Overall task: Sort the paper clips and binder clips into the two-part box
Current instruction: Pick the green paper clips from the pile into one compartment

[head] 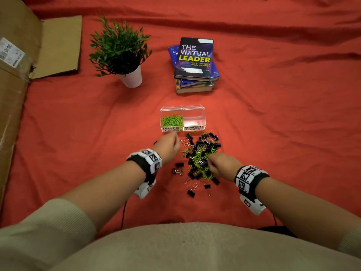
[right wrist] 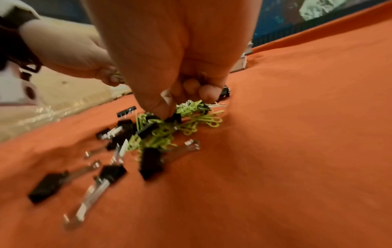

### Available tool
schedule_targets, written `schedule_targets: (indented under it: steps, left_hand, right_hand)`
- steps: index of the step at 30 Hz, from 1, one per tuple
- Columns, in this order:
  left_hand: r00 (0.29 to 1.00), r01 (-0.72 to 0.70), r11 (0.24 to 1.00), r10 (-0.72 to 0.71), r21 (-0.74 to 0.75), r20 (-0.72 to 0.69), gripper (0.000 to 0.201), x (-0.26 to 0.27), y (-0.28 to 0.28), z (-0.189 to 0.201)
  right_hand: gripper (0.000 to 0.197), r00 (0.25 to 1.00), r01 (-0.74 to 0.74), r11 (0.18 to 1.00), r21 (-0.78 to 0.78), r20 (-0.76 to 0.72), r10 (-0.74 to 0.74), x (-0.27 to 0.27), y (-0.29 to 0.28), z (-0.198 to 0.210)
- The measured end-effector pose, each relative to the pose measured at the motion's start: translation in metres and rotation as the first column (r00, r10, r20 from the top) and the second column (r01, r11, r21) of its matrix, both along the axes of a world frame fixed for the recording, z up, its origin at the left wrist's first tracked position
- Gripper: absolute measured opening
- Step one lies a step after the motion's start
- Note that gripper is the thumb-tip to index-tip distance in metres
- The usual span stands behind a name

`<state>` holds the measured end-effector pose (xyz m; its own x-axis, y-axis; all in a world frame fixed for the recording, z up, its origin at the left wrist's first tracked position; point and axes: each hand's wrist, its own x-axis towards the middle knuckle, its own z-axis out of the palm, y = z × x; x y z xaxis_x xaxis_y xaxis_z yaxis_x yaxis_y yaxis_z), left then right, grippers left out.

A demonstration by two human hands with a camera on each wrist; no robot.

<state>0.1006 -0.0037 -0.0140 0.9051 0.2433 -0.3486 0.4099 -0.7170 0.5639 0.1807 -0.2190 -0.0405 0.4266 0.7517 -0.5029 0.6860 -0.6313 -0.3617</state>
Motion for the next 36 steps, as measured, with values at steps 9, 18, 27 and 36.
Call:
schedule_targets:
  steps: [9, 18, 27, 36]
  left_hand:
    - [0.998, 0.048, 0.975, -0.038, 0.215, -0.052, 0.028, 0.079, 0.055, 0.013]
    - [0.985, 0.053, 0.969, -0.091, 0.241, 0.148, 0.016, 0.019, 0.016, -0.014]
    - [0.963, 0.259, 0.962, -0.264, 0.088, 0.054, 0.037, -0.009, -0.022, -0.041]
    - [0.951, 0.306, 0.939, -0.309, 0.154, -0.003, 0.022, -0.002, -0.021, -0.047]
  right_hand:
    - [0.018, 0.935, 0.254, 0.967, -0.016, -0.253, -0.25, 0.029, 0.052, 0.043]
    - [0.027, 0.832, 0.513, 0.828, 0.225, -0.368, -0.415, 0.076, 0.141, 0.069]
    - [0.035, 0.933, 0.347, 0.892, 0.288, -0.203, -0.297, 0.061, 0.148, 0.058]
    - [0.038, 0.998, 0.046, 0.999, 0.026, -0.033, -0.046, 0.024, 0.049, 0.018]
